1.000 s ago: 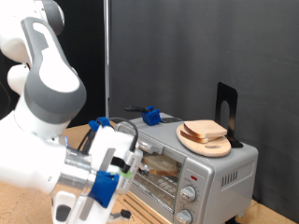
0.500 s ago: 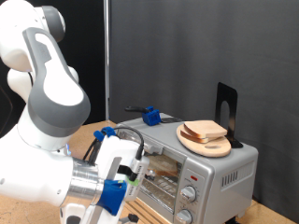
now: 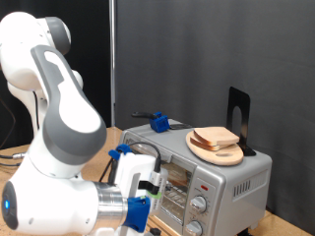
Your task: Make a piece of toast with the oven
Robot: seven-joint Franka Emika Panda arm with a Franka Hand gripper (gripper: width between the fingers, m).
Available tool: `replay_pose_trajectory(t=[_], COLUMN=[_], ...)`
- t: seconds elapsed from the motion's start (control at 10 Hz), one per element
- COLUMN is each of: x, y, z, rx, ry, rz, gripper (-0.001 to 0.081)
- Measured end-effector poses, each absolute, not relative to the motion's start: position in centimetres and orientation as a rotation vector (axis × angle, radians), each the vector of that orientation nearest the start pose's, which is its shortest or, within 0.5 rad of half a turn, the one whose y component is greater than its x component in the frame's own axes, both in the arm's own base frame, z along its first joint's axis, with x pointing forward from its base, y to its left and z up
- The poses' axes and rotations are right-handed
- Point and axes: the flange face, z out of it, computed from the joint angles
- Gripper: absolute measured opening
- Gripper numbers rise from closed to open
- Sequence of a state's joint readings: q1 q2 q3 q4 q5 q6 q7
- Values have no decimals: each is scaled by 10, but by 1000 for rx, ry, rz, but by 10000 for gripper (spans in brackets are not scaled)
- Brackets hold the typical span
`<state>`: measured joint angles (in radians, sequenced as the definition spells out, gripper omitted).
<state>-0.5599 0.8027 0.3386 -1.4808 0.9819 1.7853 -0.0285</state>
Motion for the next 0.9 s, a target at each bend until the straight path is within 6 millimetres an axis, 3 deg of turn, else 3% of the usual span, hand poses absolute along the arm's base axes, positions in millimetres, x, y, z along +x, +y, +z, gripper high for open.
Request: replay_pose_trajectory(t=[0.4, 0.9], x=[684, 683], y=[-108, -78], z=[200, 181], rx=[-1799, -1719], ry=[769, 772], rz=[230, 307], gripper=[807, 807])
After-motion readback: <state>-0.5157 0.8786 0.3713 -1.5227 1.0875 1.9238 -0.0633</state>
